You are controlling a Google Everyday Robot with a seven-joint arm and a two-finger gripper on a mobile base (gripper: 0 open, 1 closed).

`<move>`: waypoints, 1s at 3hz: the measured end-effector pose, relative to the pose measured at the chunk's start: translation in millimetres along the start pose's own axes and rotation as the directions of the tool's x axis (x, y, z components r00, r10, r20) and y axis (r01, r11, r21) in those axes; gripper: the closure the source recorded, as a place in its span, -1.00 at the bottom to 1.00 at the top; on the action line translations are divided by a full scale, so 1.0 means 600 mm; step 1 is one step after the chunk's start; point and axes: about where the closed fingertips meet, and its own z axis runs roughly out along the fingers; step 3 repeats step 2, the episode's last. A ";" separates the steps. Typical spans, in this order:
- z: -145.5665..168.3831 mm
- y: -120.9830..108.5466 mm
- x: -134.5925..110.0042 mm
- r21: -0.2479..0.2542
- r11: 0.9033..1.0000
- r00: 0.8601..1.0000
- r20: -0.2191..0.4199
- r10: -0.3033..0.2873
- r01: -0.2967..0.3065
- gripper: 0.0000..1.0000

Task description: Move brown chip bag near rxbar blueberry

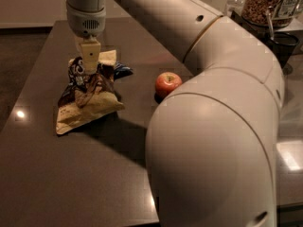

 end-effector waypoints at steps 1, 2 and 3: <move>0.003 -0.005 -0.003 0.009 1.000 1.000 0.005 0.000 0.000 -1.00; 0.003 -0.005 -0.003 0.009 1.000 1.000 0.005 0.000 0.000 -1.00; 0.003 -0.005 -0.003 0.009 1.000 1.000 0.005 0.000 0.000 -1.00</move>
Offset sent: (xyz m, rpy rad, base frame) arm 0.0022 0.0030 -0.0009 0.0083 -0.0062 -0.0002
